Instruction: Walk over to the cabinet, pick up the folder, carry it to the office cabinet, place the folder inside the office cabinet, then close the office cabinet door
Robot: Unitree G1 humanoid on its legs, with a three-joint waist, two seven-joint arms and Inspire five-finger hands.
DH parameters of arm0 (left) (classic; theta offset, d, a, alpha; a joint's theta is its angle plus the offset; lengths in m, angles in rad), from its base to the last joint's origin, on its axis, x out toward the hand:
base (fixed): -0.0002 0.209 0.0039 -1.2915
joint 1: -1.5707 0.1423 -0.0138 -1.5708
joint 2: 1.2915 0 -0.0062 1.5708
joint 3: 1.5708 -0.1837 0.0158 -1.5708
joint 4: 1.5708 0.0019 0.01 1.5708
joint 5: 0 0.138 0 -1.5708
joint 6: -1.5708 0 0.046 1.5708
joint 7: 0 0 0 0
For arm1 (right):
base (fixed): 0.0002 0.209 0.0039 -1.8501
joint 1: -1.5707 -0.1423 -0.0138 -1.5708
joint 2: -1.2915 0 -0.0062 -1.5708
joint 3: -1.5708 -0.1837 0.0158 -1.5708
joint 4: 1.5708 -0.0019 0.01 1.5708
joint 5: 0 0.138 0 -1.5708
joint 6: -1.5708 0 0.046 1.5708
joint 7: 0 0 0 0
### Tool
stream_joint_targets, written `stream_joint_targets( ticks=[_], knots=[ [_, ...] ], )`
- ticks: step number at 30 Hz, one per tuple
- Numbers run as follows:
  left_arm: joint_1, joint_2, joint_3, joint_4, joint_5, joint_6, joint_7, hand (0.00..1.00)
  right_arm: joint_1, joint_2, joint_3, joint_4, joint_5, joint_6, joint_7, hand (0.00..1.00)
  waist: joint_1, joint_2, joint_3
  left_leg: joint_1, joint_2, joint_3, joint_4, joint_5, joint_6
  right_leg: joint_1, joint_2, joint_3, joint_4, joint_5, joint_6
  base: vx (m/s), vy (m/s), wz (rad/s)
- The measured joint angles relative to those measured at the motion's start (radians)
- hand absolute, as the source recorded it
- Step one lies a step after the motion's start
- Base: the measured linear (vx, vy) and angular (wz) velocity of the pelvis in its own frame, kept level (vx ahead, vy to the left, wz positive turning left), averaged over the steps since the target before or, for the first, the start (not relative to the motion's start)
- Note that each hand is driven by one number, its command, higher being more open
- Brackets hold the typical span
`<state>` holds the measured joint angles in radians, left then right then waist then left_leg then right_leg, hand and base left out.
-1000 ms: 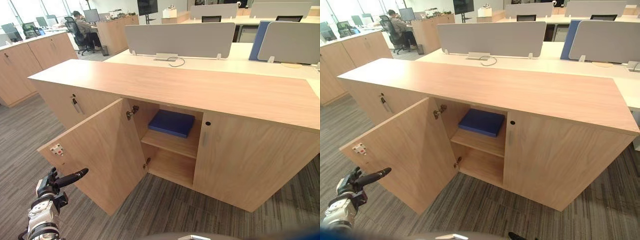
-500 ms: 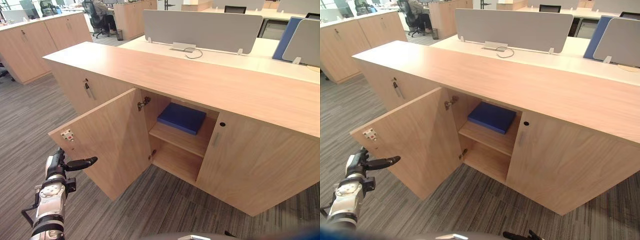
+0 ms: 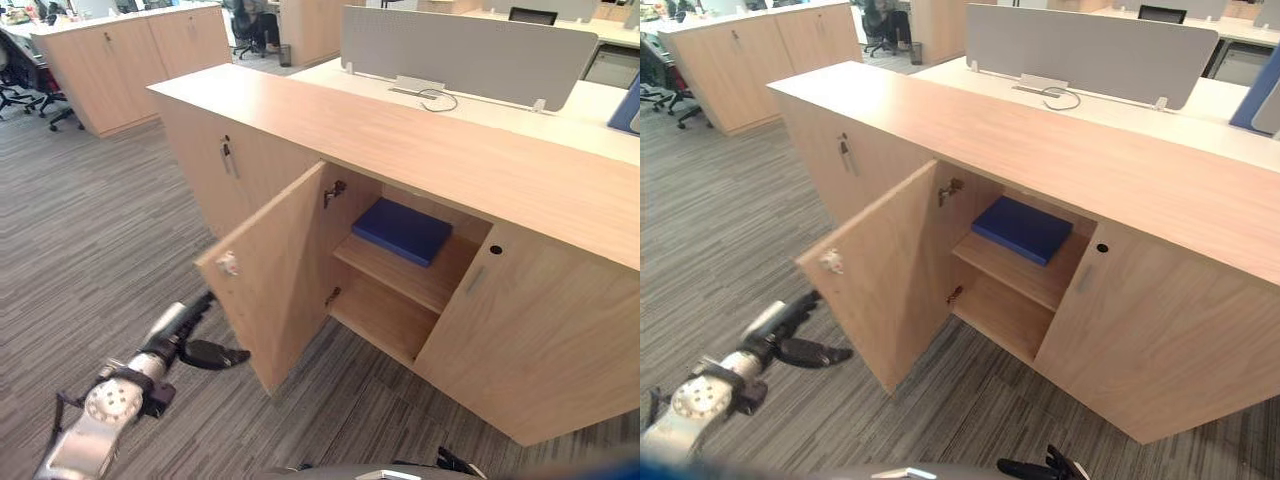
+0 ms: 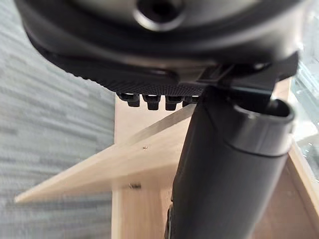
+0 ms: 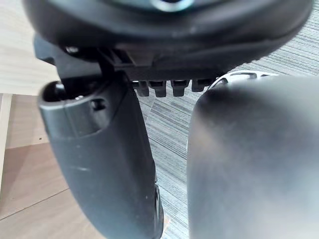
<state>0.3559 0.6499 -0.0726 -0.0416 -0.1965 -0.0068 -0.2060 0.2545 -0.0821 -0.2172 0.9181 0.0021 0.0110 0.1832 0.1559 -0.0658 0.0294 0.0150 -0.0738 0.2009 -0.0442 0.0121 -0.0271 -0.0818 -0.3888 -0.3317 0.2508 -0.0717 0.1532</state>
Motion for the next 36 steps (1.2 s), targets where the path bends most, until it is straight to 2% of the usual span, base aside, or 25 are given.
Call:
stream_joint_targets(
  ticks=[3, 4, 7, 8, 9, 12, 15, 17, 19, 20, 22, 23, 25, 26, 27, 29, 30, 32, 33, 34, 36],
  knots=[
    [0.114, -0.148, -0.071, -0.138, 0.064, -0.031, -0.030, 1.00, -0.006, 0.014, 0.002, 0.013, 0.000, 0.000, -0.015, 1.00, -0.010, -0.015, -0.015, -0.003, -0.011, -0.017, -0.044, 0.014, -0.022, -0.017, -0.012, -0.040, -0.007, 0.001, -0.014, 0.01, 0.055, -0.01],
    [0.139, -0.190, -0.107, -0.172, 0.092, -0.031, -0.060, 1.00, -0.014, 0.015, 0.004, 0.020, 0.000, 0.002, -0.018, 1.00, -0.020, -0.018, -0.016, -0.002, -0.005, -0.017, -0.043, 0.016, -0.024, -0.018, -0.013, -0.063, -0.007, 0.003, -0.040, 0.03, 0.013, -0.29],
    [0.152, -0.238, -0.156, -0.233, 0.127, -0.055, -0.138, 1.00, -0.025, 0.018, 0.010, 0.020, 0.000, 0.002, -0.018, 1.00, -0.045, -0.020, -0.021, 0.013, 0.010, -0.014, -0.043, 0.017, -0.024, -0.019, -0.016, -0.121, -0.012, 0.027, -0.086, 0.04, -0.007, -0.74],
    [0.143, -0.264, -0.158, -0.254, 0.134, -0.079, -0.154, 1.00, -0.028, 0.018, 0.013, 0.019, -0.001, 0.001, -0.018, 1.00, -0.059, -0.021, -0.024, 0.024, 0.019, -0.007, -0.042, 0.020, -0.024, -0.017, -0.017, -0.153, -0.018, 0.058, -0.097, 0.06, -0.016, -0.75],
    [0.138, -0.267, -0.158, -0.255, 0.139, -0.083, -0.153, 1.00, -0.027, 0.018, 0.013, 0.019, -0.001, 0.000, -0.018, 1.00, -0.061, -0.021, -0.025, 0.025, 0.021, -0.005, -0.041, 0.020, -0.024, -0.017, -0.017, -0.159, -0.020, 0.066, -0.095, 0.05, -0.030, -0.72],
    [0.041, -0.329, -0.159, -0.254, 0.224, -0.094, -0.140, 1.00, -0.031, 0.010, 0.011, 0.048, -0.001, -0.014, -0.018, 1.00, -0.087, -0.009, -0.028, 0.018, 0.044, -0.007, -0.028, 0.019, -0.020, 0.001, -0.001, -0.209, -0.040, 0.089, -0.061, 0.05, -0.077, -0.04],
    [-0.038, -0.408, -0.189, -0.195, 0.289, -0.123, -0.100, 1.00, -0.051, -0.010, 0.001, 0.092, -0.002, -0.012, -0.020, 1.00, -0.090, 0.015, -0.029, 0.018, 0.063, -0.025, -0.027, 0.022, -0.015, 0.025, 0.018, -0.238, -0.048, 0.082, -0.041, 0.05, -0.064, 0.20],
    [-0.079, -0.454, -0.213, -0.061, 0.294, -0.141, -0.064, 1.00, -0.073, -0.031, 0.002, 0.109, -0.002, 0.002, -0.020, 1.00, -0.094, 0.037, -0.029, 0.021, 0.077, -0.022, -0.027, 0.028, -0.007, 0.029, 0.032, -0.238, -0.053, 0.078, -0.036, 0.05, -0.052, -0.03],
    [-0.111, -0.477, -0.216, 0.082, 0.281, -0.138, -0.043, 1.00, -0.092, -0.035, 0.000, 0.119, -0.001, 0.010, -0.020, 1.00, -0.112, 0.046, -0.026, 0.027, 0.091, -0.014, -0.027, 0.026, -0.008, 0.032, 0.047, -0.232, -0.061, 0.076, -0.034, 0.03, -0.028, -0.14],
    [-0.122, -0.485, -0.214, 0.138, 0.266, -0.134, -0.036, 1.00, -0.094, -0.035, -0.001, 0.118, -0.001, 0.010, -0.020, 1.00, -0.115, 0.046, -0.024, 0.031, 0.098, -0.006, -0.027, 0.024, -0.011, 0.033, 0.056, -0.226, -0.066, 0.076, -0.034, 0.03, -0.032, -0.41],
    [-0.145, -0.513, -0.175, 0.387, 0.163, -0.107, -0.016, 1.00, -0.108, -0.024, -0.008, 0.118, 0.000, 0.010, -0.027, 1.00, -0.124, 0.039, -0.018, 0.059, 0.136, 0.055, -0.021, 0.005, -0.029, 0.035, 0.106, -0.174, -0.099, 0.080, -0.040, 0.03, -0.040, -0.74],
    [-0.146, -0.521, -0.159, 0.451, 0.133, -0.099, -0.012, 1.00, -0.110, -0.018, -0.008, 0.118, 0.000, 0.009, -0.031, 1.00, -0.128, 0.036, -0.018, 0.067, 0.147, 0.072, -0.018, 0.000, -0.037, 0.038, 0.123, -0.160, -0.114, 0.084, -0.044, 0.03, -0.058, -0.85],
    [-0.150, -0.541, -0.071, 0.724, 0.022, -0.065, 0.005, 1.00, -0.114, 0.005, -0.039, 0.120, 0.001, 0.008, -0.045, 1.00, -0.152, 0.034, -0.016, 0.100, 0.194, 0.137, -0.003, -0.025, -0.064, 0.067, 0.196, -0.110, -0.191, 0.107, -0.065, 0.05, -0.093, -0.91],
    [-0.168, -0.551, -0.002, 0.852, -0.046, -0.028, 0.018, 1.00, -0.113, 0.010, -0.045, 0.127, 0.002, 0.006, -0.056, 1.00, -0.172, 0.033, -0.017, 0.107, 0.221, 0.164, 0.014, -0.041, -0.079, 0.080, 0.229, -0.089, -0.216, 0.114, -0.069, 0.05, -0.106, -0.65],
    [-0.183, -0.551, 0.010, 0.885, -0.063, -0.027, 0.020, 1.00, -0.113, 0.012, -0.047, 0.130, 0.002, 0.006, -0.059, 1.00, -0.174, 0.031, -0.016, 0.108, 0.226, 0.166, 0.018, -0.042, -0.082, 0.081, 0.234, -0.088, -0.220, 0.114, -0.070, 0.05, -0.126, -0.60],
    [-0.255, -0.562, 0.162, 1.084, -0.186, -0.025, 0.062, 1.00, -0.112, 0.011, -0.079, 0.171, 0.007, 0.006, -0.080, 1.00, -0.180, 0.041, -0.017, 0.125, 0.281, 0.220, 0.062, -0.077, -0.116, 0.089, 0.289, -0.042, -0.242, 0.110, -0.090, 0.06, -0.147, -0.67],
    [-0.262, -0.566, 0.187, 1.112, -0.197, -0.027, 0.080, 1.00, -0.112, 0.011, -0.085, 0.181, 0.013, 0.006, -0.088, 1.00, -0.182, 0.047, -0.018, 0.125, 0.295, 0.229, 0.080, -0.089, -0.126, 0.090, 0.300, -0.033, -0.243, 0.107, -0.095, 0.10, -0.150, -0.62],
    [-0.256, -0.588, 0.234, 1.138, -0.193, -0.029, 0.155, 1.00, -0.105, 0.004, -0.140, 0.215, 0.042, 0.009, -0.119, 1.00, -0.190, 0.083, -0.009, 0.121, 0.360, 0.255, 0.171, -0.145, -0.146, 0.105, 0.347, -0.010, -0.245, 0.093, -0.116, 0.16, -0.172, -0.46],
    [-0.256, -0.594, 0.238, 1.138, -0.185, -0.030, 0.173, 1.00, -0.105, 0.003, -0.162, 0.220, 0.042, 0.012, -0.123, 1.00, -0.191, 0.089, -0.007, 0.121, 0.375, 0.258, 0.195, -0.158, -0.149, 0.110, 0.358, -0.005, -0.245, 0.089, -0.121, 0.18, -0.199, -0.38],
    [-0.254, -0.609, 0.251, 1.136, -0.186, -0.039, 0.197, 1.00, -0.107, 0.000, -0.198, 0.229, 0.043, 0.012, -0.133, 1.00, -0.193, 0.111, 0.004, 0.117, 0.407, 0.260, 0.252, -0.179, -0.148, 0.123, 0.380, 0.010, -0.246, 0.081, -0.130, 0.13, -0.164, -0.39],
    [-0.255, -0.622, 0.258, 1.126, -0.187, -0.048, 0.211, 1.00, -0.113, -0.006, -0.230, 0.236, 0.043, 0.017, -0.143, 1.00, -0.192, 0.135, 0.013, 0.083, 0.462, 0.257, 0.399, -0.209, -0.117, 0.139, 0.406, 0.035, -0.245, 0.071, -0.145, 0.12, -0.151, -0.46]
  ],
)
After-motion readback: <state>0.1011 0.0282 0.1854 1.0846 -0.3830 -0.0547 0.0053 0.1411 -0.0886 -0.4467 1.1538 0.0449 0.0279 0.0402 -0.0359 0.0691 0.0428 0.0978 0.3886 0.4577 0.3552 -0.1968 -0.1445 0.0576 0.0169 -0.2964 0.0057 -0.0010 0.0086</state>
